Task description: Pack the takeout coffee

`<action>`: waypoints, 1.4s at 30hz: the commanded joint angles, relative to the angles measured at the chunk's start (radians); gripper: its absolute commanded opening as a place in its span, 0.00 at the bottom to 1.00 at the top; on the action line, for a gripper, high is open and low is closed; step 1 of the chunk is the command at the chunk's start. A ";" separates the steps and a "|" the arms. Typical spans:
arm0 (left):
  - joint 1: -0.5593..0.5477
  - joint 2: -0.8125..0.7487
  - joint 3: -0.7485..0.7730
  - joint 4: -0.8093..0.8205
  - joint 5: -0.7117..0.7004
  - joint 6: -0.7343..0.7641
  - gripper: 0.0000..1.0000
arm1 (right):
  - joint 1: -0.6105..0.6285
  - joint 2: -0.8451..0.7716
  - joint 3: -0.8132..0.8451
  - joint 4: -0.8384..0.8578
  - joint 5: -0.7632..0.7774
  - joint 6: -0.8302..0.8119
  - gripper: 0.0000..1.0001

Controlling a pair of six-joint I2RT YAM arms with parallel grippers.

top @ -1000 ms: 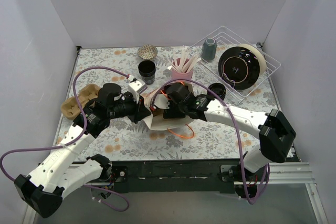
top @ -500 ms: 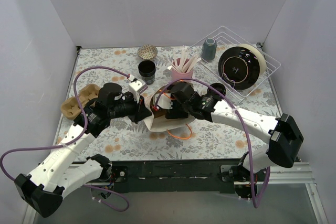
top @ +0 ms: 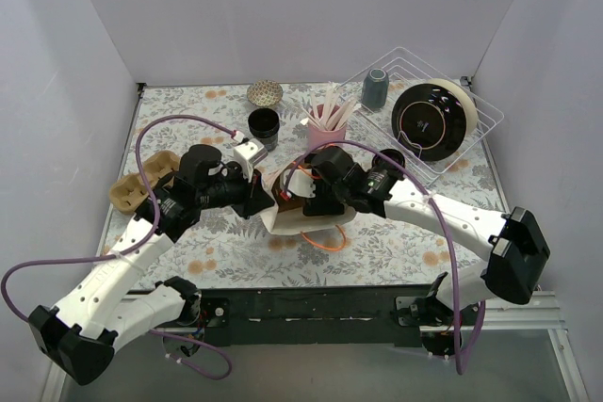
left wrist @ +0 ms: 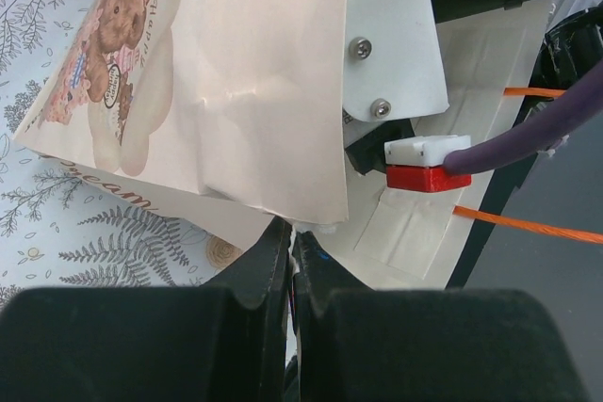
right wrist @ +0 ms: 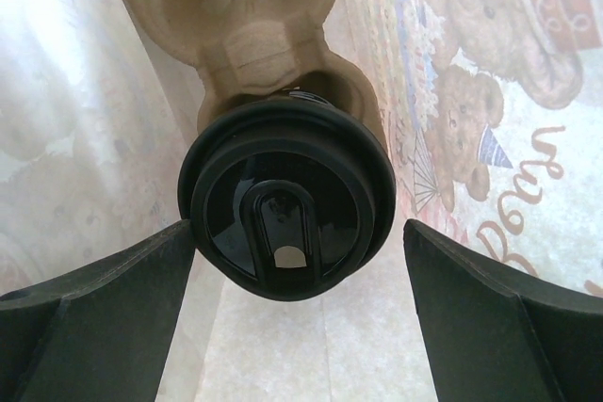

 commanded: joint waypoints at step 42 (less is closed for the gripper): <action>-0.007 0.059 0.131 -0.111 0.060 0.009 0.00 | -0.019 -0.112 0.106 -0.153 -0.035 0.062 0.98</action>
